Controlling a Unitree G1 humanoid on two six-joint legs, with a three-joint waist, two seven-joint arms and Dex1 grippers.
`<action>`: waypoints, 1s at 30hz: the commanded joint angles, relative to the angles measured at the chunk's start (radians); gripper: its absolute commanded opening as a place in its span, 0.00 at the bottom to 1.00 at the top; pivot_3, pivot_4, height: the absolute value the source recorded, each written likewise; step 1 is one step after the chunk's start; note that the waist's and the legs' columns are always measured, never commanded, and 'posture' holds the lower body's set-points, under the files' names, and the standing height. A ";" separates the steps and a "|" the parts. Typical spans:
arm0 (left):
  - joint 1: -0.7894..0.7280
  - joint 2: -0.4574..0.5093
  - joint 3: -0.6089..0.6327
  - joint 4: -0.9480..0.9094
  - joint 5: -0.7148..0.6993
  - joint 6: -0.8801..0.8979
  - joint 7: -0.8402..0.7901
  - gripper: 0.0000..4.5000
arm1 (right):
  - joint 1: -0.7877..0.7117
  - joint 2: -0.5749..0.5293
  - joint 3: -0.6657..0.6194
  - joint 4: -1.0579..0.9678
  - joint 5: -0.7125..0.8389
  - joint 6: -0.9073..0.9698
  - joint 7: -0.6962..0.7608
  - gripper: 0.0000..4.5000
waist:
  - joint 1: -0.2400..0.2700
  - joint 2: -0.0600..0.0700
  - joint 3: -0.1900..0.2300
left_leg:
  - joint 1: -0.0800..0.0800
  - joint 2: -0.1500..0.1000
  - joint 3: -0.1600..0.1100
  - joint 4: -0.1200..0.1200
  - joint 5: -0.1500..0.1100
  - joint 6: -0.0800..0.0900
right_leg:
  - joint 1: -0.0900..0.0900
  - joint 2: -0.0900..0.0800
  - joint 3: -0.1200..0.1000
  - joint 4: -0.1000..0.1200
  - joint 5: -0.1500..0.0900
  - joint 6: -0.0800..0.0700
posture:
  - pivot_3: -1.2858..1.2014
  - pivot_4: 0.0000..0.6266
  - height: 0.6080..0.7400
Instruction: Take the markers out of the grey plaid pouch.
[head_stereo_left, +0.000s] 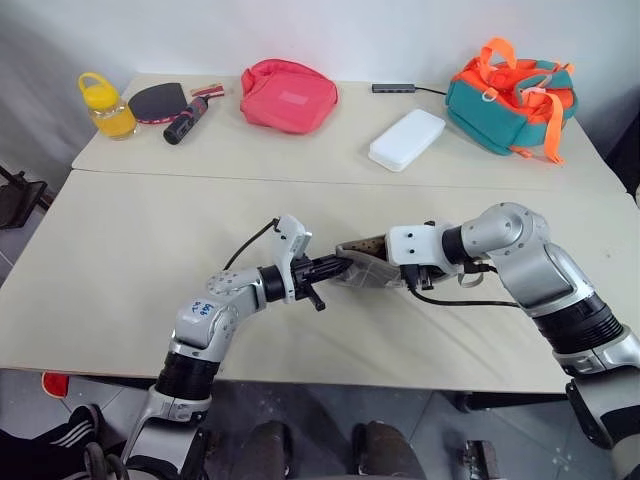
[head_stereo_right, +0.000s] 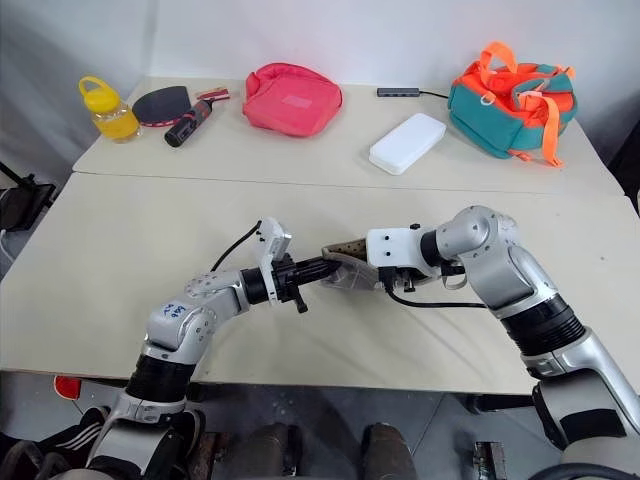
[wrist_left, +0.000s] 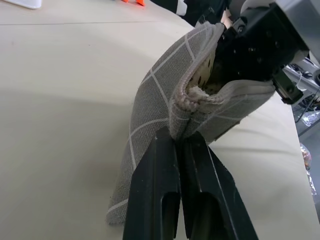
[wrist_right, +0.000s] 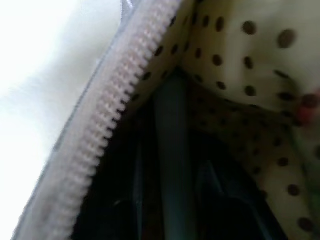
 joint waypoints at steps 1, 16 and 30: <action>0.016 0.007 0.005 -0.014 0.014 -0.007 0.013 0.00 | 0.004 0.003 -0.003 0.015 -0.020 -0.022 -0.023 0.59 | 0.000 0.000 0.000 | 0.000 0.000 0.000 0.000 0.000 0.000 | 0.000 0.000 0.000 0.000 0.000 0.000 | 0.52 0.24 1.00; 0.023 0.012 0.009 -0.037 0.019 -0.015 0.025 0.00 | 0.017 -0.011 -0.034 0.011 -0.014 -0.068 -0.032 0.10 | -0.001 0.000 0.000 | 0.001 0.000 0.001 0.000 0.000 -0.001 | 0.000 0.000 0.001 -0.003 0.000 0.000 | 0.52 0.24 1.00; -0.044 0.154 -0.051 -0.023 0.258 -0.355 0.012 0.00 | -0.063 0.008 -0.179 -0.028 0.129 -0.003 -0.071 0.10 | 0.001 0.000 0.000 | -0.001 0.000 0.001 -0.002 0.000 0.000 | -0.001 0.000 0.000 -0.006 0.000 -0.001 | 0.52 0.24 1.00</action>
